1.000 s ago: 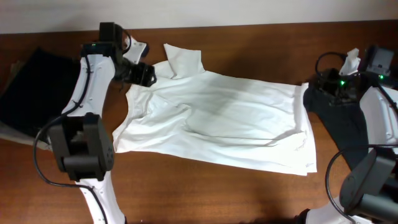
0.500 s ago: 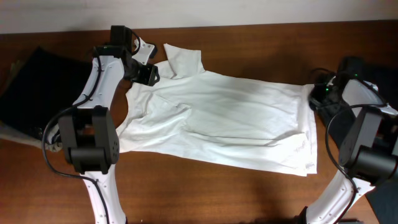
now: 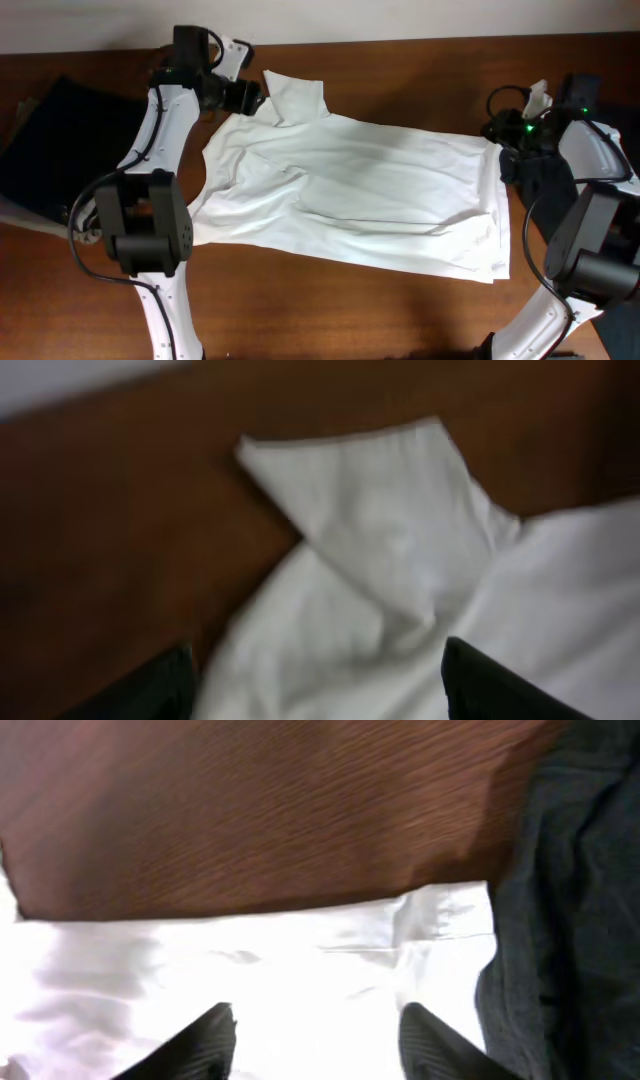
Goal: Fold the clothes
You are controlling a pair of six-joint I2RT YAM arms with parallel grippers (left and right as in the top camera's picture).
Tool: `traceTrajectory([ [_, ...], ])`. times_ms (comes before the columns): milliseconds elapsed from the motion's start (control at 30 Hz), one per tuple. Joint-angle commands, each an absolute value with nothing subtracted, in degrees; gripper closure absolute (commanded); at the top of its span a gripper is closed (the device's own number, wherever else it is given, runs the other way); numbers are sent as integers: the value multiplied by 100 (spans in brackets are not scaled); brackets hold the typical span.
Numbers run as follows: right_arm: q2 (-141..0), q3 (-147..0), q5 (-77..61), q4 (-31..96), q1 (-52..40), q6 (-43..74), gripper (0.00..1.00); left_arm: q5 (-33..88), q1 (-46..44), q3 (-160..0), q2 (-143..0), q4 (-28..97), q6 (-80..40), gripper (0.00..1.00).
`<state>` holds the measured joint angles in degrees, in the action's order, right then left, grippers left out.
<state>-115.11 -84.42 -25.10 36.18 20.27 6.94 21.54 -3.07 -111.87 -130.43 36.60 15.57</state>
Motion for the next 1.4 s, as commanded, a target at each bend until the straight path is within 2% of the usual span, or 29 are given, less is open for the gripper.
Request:
traceTrajectory([
  [0,-11384,-8541,-2320,3706,2021,624,42,2296,-338,-11336,-13539,3262,1498,22],
  [100,-11384,-8541,-2108,3760,2027,624,42,2296,-338,-11336,-13948,2917,1479,23],
  [200,-11384,-8541,-1747,3800,2027,624,42,2320,-338,-11336,-14258,2683,1461,29],
  [233,-11384,-8541,-1726,3811,2027,624,41,2322,-338,-11336,-14350,2696,1459,37],
  [300,-11384,-8541,-1723,3813,2027,624,42,2320,-338,-11336,-14387,2755,1459,48],
  [400,-11384,-8541,-1339,3815,2027,642,41,2320,-325,-11343,-14381,2882,1459,96],
  [433,-11384,-8541,-1232,3813,2032,642,41,2316,-314,-11375,-14357,3061,1463,100],
  [600,-11397,-8541,-1026,3743,2032,639,42,1684,104,-11931,-14127,4287,1459,100],
  [700,-11461,-8541,-1210,3806,2025,639,42,1520,287,-11959,-14014,4427,1459,97],
  [733,-11469,-8541,-1479,3999,2025,633,42,1520,318,-11963,-13983,4451,1459,65],
  [767,-11465,-8543,-1638,4195,2027,615,42,1520,342,-11996,-13911,4578,1461,49],
  [800,-11428,-8547,-1806,4453,2038,617,47,1511,351,-12119,-13782,4834,1468,47],
  [867,-11251,-8547,-2088,4681,2064,550,46,1393,355,-12385,-13522,5218,1487,42],
  [900,-11065,-8547,-2150,4766,2064,528,45,1280,353,-12514,-13393,5402,1487,37],
  [933,-10733,-8547,-2196,4921,2064,515,41,1192,346,-12772,-13093,5824,1485,25],
  [967,-10479,-8547,-2215,5094,2064,515,40,1194,342,-12860,-12949,6086,1485,22],
  [1000,-10138,-8547,-2206,5437,2064,539,39,1194,342,-12934,-12748,6519,1485,21],
  [1033,-9721,-8547,-2204,6042,2064,668,39,1197,344,-12945,-12468,7360,1479,27],
  [1100,-9421,-8545,-2204,6698,2062,777,43,1194,344,-12945,-12394,8145,1420,44],
  [1200,-9312,-8543,-2206,7612,2064,904,47,1186,366,-12943,-12394,9277,1177,55],
  [1267,-9303,-8541,-2206,7874,2064,808,47,917,401,-12862,-12309,9675,993,66],
  [1300,-9288,-8541,-2206,7972,2064,762,46,799,410,-12742,-12162,9675,961,67],
  [1367,-9188,-8538,-2198,8300,2062,749,44,412,427,-12127,-11428,9675,760,61],
])
